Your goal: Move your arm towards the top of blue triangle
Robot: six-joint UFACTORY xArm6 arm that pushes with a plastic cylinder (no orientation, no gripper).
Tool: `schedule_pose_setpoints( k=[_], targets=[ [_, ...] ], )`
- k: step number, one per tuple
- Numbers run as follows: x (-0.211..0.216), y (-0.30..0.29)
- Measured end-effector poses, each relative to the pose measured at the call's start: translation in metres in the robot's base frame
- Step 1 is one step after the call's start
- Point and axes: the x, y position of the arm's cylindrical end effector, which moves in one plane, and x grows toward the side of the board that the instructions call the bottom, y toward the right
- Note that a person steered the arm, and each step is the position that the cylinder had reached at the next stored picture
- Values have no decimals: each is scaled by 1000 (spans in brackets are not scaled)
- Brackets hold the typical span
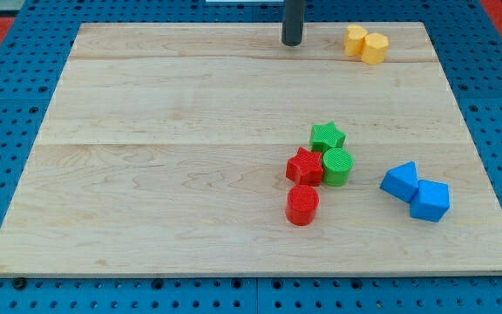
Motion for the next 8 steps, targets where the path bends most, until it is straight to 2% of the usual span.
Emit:
schedule_pose_setpoints(
  k=[3, 4, 5, 6, 7, 8],
  targets=[
    [0, 1],
    [14, 8],
    [48, 47],
    [111, 61],
    [146, 83],
    [163, 97]
  ],
)
